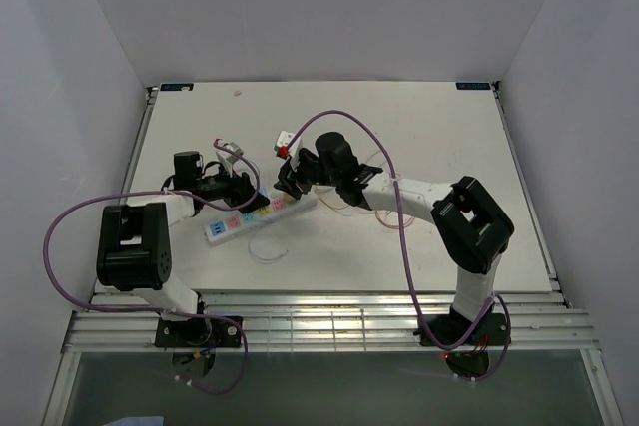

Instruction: Insert the plug

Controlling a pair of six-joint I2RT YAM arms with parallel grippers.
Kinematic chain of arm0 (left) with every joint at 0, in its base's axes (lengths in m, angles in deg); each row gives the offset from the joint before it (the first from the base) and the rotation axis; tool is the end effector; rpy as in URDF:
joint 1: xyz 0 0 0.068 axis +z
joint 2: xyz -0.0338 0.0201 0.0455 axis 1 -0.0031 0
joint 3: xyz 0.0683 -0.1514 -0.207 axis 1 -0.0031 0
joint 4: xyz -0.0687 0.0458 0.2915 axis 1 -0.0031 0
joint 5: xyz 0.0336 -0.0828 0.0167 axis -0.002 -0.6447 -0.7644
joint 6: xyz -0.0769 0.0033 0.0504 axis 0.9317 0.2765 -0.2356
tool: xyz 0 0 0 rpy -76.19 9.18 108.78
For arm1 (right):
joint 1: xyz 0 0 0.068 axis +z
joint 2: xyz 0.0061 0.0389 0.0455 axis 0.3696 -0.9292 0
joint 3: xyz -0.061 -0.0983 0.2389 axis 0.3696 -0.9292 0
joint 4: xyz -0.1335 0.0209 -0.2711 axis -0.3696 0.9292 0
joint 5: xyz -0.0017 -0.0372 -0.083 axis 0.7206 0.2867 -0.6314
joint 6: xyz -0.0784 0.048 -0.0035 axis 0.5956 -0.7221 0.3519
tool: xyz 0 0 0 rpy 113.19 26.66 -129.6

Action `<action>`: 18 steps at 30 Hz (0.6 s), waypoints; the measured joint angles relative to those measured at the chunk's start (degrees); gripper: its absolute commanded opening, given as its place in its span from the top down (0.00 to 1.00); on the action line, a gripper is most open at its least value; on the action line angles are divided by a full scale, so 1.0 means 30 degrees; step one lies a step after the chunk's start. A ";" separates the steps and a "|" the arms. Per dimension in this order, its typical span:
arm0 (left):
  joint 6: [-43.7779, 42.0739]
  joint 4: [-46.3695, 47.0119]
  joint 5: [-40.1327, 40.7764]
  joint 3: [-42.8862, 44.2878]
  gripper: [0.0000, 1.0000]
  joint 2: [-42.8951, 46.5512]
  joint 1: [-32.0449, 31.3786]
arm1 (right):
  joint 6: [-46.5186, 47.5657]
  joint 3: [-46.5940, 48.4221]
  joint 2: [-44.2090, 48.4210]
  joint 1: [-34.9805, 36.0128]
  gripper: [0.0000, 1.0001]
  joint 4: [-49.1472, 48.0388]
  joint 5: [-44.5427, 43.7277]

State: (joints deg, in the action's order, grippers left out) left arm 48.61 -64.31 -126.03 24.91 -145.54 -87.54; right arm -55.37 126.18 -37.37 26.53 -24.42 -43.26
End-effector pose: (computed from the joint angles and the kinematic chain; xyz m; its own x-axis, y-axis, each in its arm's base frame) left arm 0.3413 -0.0560 0.0981 -0.5641 0.0958 -0.8201 0.7150 0.5535 -0.4271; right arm 0.3162 0.3956 0.1962 0.0724 -0.3010 -0.9509 -0.9336 0.3150 -0.1709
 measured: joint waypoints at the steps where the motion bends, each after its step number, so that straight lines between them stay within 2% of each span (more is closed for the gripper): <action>1: 0.0138 0.0007 0.0138 -0.0080 0.02 0.0131 0.0000 | 0.0000 -0.0007 0.0044 0.0000 0.43 0.0000 -0.0036; 9: 0.0546 0.0372 0.0160 -0.1042 0.05 0.3293 0.0000 | -0.0015 -0.0175 0.0517 0.0000 0.44 -0.0022 -0.0044; 13: 0.1071 0.0634 0.0401 -0.1064 0.02 0.3810 -0.0015 | -0.0095 -0.0568 0.0896 0.0000 0.43 0.0007 -0.0109; 14: 0.1428 0.0634 0.0619 -0.1064 0.02 0.3891 -0.0015 | -0.0160 -0.0685 0.1027 0.0007 0.42 0.0036 -0.0182; 15: 0.1872 0.0576 0.0933 -0.1042 0.02 0.4022 -0.0015 | -0.0219 -0.0721 0.1137 0.0029 0.36 0.0160 -0.0299; 17: 0.2783 0.0219 0.1836 -0.0823 0.02 0.4510 -0.0015 | -0.0350 -0.0590 0.1246 0.0153 0.35 0.0641 -0.0801; 18: 0.3417 0.0015 0.2470 -0.0605 0.02 0.4932 -0.0015 | -0.0444 -0.0379 0.1253 0.0270 0.30 0.1056 -0.1144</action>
State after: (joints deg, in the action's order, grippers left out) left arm 58.86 -64.27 -118.62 23.10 -130.74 -87.58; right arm -56.71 125.04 -33.61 27.34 -21.25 -46.70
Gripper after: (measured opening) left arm 0.978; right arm 0.648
